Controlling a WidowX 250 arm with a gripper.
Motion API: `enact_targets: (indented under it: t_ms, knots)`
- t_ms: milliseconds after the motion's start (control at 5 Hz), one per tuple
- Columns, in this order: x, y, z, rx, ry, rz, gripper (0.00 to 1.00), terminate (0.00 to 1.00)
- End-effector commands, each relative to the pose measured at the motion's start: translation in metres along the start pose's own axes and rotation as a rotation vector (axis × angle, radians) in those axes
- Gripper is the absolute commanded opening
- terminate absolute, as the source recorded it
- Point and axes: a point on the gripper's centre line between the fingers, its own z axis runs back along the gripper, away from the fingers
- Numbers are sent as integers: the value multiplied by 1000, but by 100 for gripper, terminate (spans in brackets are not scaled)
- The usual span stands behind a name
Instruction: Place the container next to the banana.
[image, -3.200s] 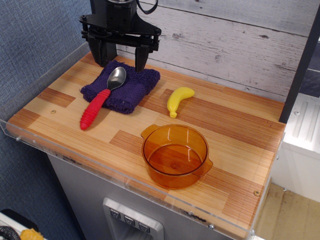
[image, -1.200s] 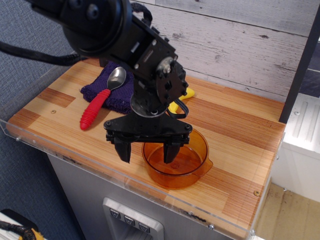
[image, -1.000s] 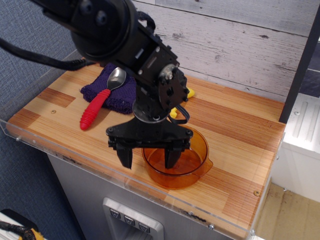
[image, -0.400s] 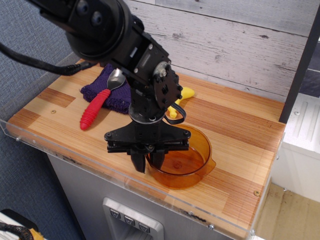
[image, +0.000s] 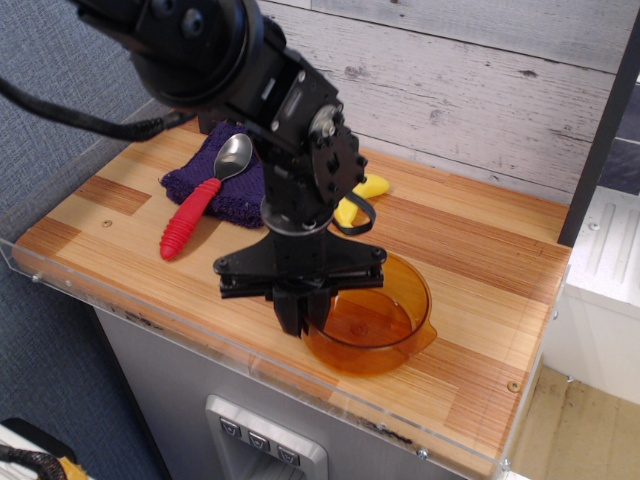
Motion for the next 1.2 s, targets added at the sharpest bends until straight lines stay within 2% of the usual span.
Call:
enact_targets:
  t_ms: [0, 200, 400, 800, 1000]
  knots:
    - [42, -35, 27, -67, -114, 2, 0, 0]
    - [60, -52, 30, -110, -120, 8, 0, 0]
    - [73, -66, 19, -134, -117, 12, 0, 0]
    - [90, -86, -1, -170, -131, 48, 0, 0]
    - [93, -88, -5, -166, -110, 46, 0, 0]
